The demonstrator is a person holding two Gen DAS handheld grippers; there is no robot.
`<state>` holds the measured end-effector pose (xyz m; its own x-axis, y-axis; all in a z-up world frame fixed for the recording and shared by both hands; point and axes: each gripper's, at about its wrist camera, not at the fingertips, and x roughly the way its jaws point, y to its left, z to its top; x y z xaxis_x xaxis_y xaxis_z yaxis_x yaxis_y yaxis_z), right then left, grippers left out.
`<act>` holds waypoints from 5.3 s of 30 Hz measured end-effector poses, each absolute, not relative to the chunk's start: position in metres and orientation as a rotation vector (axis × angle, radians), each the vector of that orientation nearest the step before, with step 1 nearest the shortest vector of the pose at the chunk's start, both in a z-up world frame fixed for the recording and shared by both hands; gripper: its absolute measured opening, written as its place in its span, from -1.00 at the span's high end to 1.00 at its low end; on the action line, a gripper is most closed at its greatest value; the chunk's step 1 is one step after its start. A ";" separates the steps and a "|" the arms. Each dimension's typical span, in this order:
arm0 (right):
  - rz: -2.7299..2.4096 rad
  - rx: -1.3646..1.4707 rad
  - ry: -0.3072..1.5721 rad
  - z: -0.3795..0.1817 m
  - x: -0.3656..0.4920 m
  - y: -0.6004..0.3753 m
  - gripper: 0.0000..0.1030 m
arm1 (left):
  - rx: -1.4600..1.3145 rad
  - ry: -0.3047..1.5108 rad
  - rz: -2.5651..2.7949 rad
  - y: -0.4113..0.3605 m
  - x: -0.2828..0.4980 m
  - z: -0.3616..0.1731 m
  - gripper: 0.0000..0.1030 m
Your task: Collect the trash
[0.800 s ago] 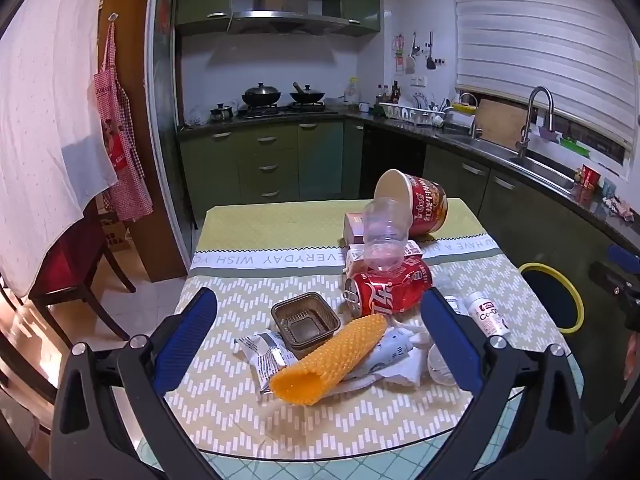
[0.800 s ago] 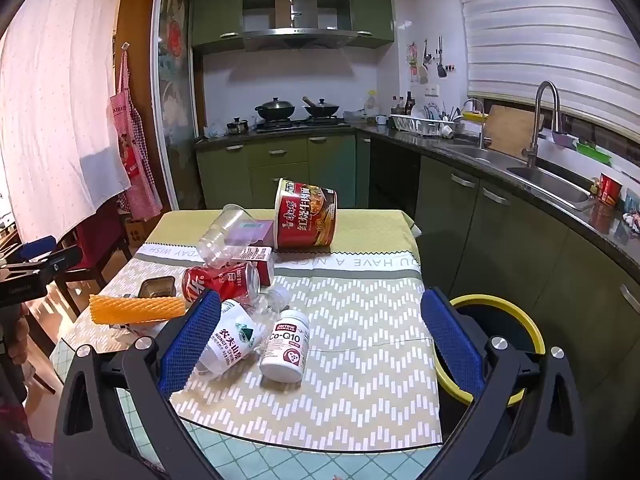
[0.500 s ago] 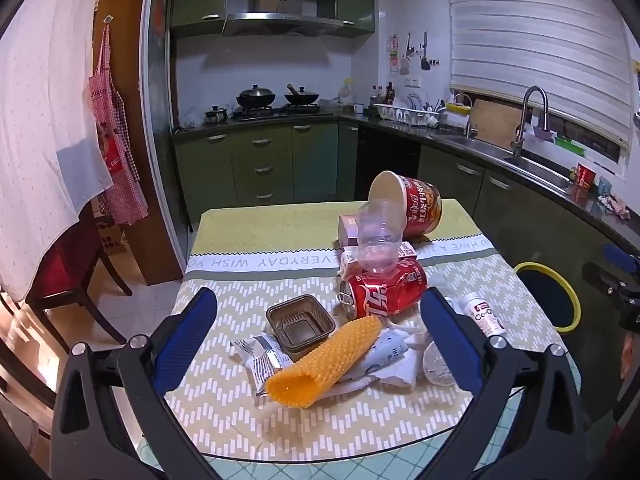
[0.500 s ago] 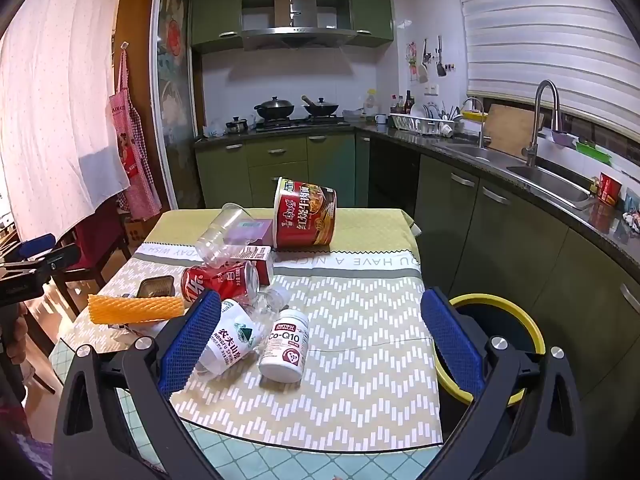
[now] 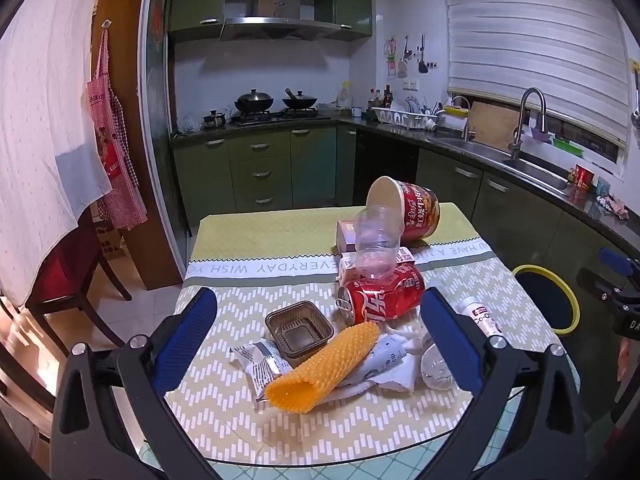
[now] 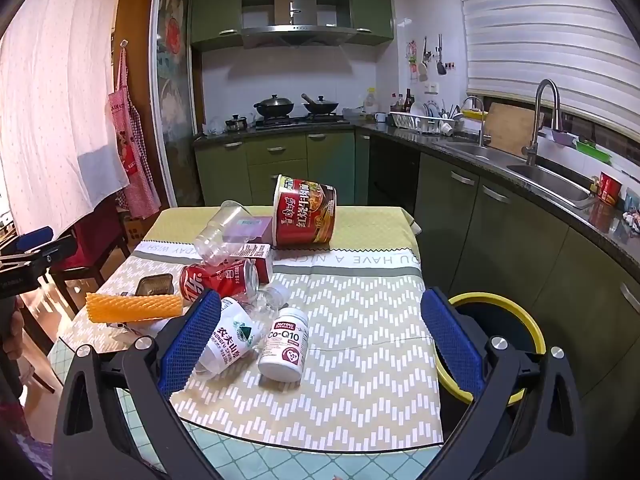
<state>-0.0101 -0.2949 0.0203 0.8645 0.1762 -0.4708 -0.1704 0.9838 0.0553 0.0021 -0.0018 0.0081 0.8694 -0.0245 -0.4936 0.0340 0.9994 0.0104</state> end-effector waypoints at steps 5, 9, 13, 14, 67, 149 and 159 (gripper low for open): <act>0.180 0.015 0.498 0.020 -0.010 -0.296 -0.91 | 0.027 0.516 -0.034 -0.004 0.003 0.010 -0.88; 0.179 0.014 0.499 0.020 -0.010 -0.296 -0.91 | 0.027 0.516 -0.033 -0.002 0.005 0.012 -0.88; 0.179 0.014 0.499 0.020 -0.010 -0.296 -0.91 | 0.027 0.517 -0.032 0.000 0.007 0.014 -0.88; 0.179 0.014 0.499 0.020 -0.010 -0.296 -0.91 | 0.027 0.517 -0.032 0.001 0.007 0.015 -0.88; 0.181 0.019 0.518 0.009 -0.004 -0.291 -0.91 | 0.041 0.528 -0.057 -0.015 0.007 0.001 -0.88; 0.651 -0.012 0.855 0.037 0.179 -0.270 0.88 | 0.066 0.536 -0.158 0.019 0.187 -0.007 -0.88; -0.089 0.134 1.095 -0.076 0.182 -0.463 0.87 | 0.110 0.551 -0.243 -0.007 0.182 -0.011 -0.88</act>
